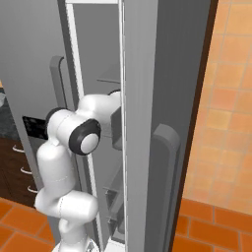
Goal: Place one broccoli and one chicken drumstick in each tupperware on the nearby counter, to pack two identical lunches.
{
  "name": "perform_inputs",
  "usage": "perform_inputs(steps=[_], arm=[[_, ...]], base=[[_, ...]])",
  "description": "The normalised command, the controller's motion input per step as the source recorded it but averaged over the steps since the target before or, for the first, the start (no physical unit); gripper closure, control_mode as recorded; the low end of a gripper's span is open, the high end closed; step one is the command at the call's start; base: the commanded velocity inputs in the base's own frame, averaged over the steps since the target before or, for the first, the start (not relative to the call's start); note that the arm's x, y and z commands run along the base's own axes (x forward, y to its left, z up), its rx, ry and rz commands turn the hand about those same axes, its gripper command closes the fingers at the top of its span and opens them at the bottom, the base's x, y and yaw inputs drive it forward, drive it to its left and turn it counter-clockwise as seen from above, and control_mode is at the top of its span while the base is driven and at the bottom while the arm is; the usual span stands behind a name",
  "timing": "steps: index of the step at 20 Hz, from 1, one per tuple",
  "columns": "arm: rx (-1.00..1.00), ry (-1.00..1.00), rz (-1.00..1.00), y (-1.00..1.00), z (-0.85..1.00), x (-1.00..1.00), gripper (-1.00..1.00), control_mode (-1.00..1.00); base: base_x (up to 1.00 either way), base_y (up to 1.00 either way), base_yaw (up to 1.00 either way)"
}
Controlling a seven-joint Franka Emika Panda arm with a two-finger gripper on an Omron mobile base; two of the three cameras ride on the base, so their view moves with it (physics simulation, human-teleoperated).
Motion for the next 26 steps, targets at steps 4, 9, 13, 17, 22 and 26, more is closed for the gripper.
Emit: perform_inputs(steps=[4, 9, 13, 17, 22, 26], arm=[[0.0, 0.0, -0.04, -0.24, -0.03, 0.29, -1.0, -1.0], [0.0, 0.0, -0.03, -0.17, -0.03, 0.38, -1.0, -1.0], [0.0, 0.0, 0.0, 0.0, -0.1, 0.48, -1.0, -1.0], [0.0, 0.0, 0.01, 0.0, -0.28, 0.14, 1.0, -1.0], [-0.01, -0.01, 0.08, 0.28, -0.36, -0.12, 1.0, -1.0], [-0.03, -0.04, 0.07, 0.67, -0.05, -0.19, 1.0, -1.0]], base=[[0.0, 0.0, 0.0], [0.0, 0.0, 0.0], [0.0, 0.0, 0.0], [0.0, 0.0, 0.0], [0.0, 0.0, 0.0], [0.0, 0.0, 0.0]])
